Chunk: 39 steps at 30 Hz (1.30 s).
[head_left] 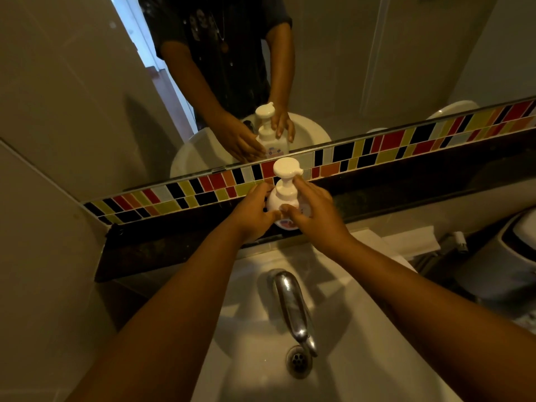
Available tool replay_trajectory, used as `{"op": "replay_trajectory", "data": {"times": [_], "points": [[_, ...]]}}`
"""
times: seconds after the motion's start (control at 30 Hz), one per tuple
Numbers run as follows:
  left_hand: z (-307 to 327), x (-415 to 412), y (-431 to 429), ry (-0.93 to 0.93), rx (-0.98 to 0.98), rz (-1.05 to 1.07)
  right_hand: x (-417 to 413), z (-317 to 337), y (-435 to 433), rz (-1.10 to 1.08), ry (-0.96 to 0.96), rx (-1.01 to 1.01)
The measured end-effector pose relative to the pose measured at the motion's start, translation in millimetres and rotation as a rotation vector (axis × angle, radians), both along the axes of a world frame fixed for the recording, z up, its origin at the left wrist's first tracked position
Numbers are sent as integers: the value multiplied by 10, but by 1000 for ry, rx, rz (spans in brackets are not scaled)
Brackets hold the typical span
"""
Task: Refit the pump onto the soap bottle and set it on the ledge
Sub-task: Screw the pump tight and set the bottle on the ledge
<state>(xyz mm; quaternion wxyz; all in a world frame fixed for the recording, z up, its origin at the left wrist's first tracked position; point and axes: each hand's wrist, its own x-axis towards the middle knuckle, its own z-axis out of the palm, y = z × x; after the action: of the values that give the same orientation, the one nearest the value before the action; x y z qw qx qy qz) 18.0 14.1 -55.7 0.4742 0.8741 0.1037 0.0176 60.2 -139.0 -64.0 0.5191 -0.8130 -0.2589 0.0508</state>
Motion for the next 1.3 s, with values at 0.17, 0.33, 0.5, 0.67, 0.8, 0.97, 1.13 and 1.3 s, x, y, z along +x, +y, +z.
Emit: {"op": "replay_trajectory", "data": {"times": [0.17,0.33,0.5,0.67,0.8,0.97,1.13,1.3], "points": [[1,12,12,19,-8,1,-24,-19,4,-72,-59,-4],[2,10,14,13,-19,1,172,164,61,27,-20,-107],[-78,-28,-17,-29,-73,14,146,139,138,-14,-27,-60],[-138,-28,-25,-64,-108,41,93,73,191,-96,-31,58],[-166,-25,-24,-71,-133,42,83,47,209,-119,-18,69],[-138,-11,-2,-45,-172,25,173,132,131,-17,49,55],[-138,-17,-11,-61,-163,24,191,144,60,80,123,67],[-159,-18,-22,-62,-182,40,160,126,86,54,96,93]]}}
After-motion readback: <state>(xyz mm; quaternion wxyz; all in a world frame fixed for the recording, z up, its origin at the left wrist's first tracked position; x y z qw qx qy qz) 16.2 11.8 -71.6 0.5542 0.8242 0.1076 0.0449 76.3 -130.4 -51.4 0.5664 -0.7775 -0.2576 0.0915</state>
